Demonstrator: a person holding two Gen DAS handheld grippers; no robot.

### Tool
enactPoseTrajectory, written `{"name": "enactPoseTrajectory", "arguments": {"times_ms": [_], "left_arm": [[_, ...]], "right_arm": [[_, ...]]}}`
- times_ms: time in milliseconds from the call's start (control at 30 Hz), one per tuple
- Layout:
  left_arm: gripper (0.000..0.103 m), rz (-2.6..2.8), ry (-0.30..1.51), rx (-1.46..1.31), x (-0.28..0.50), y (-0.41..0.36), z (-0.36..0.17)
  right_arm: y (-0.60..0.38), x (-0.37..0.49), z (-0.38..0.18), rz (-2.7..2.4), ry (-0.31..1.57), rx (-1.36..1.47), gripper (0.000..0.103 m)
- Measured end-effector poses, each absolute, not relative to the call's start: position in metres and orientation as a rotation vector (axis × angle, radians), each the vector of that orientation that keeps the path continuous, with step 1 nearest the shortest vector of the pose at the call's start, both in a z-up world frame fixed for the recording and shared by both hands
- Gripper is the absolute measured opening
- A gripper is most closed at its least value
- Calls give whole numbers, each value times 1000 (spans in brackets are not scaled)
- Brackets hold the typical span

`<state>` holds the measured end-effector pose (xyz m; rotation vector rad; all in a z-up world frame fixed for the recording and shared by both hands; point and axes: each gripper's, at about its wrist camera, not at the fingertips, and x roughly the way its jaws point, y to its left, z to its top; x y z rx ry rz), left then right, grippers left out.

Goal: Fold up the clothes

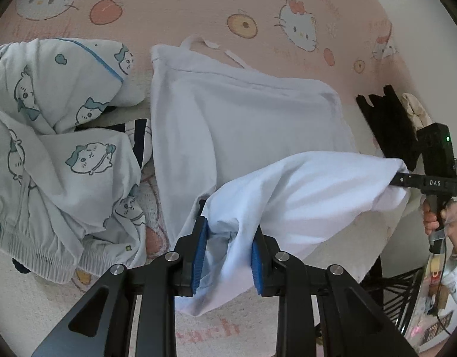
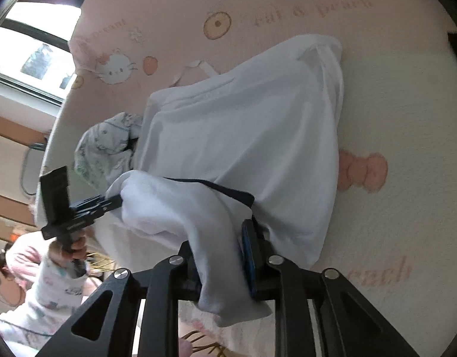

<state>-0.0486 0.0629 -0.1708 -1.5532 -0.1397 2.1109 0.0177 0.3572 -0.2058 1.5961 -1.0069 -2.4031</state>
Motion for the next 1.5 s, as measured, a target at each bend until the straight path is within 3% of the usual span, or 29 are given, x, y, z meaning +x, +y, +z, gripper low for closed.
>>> {"name": "enactPoseTrajectory", "arguments": {"times_ms": [233,367,433,567,667,700,800,1000,1267,1400,1500], "left_arm": [[23,2124,-171,-1572,-61,64,-171],[24,2123,-155,-1553,-65,67,-168],[27,2123,-140,-1564,-67,70,-167],[45,2106,-192,-1569,-69,69,-166],[66,2075,-258,-1561,-68,68,-164],[68,2064,-263,-1565,-67,69,-164],[68,2054,-232,-1578,-65,73,-166],[68,2065,-302,-1625,-67,71,-175],[68,2072,-279,-1644,-71,77,-173],[68,2083,-333,-1634,-72,78,-175],[68,2103,-355,-1599,-71,78,-175]], "right_arm": [[371,-13,-196,-2416,-972,1672,26],[377,-23,-189,-2457,-949,1667,58],[380,-23,-188,-2459,-991,1634,63],[380,-12,-185,-2477,-1027,1571,70],[381,3,-179,-2532,-1016,1519,71],[381,10,-177,-2553,-1009,1498,72],[375,26,-170,-2588,-947,1487,78],[355,39,-173,-2617,-775,1550,78],[343,12,-165,-2663,-384,1675,78],[344,0,-168,-2631,-413,1673,78],[351,-6,-173,-2621,-584,1625,78]]}}
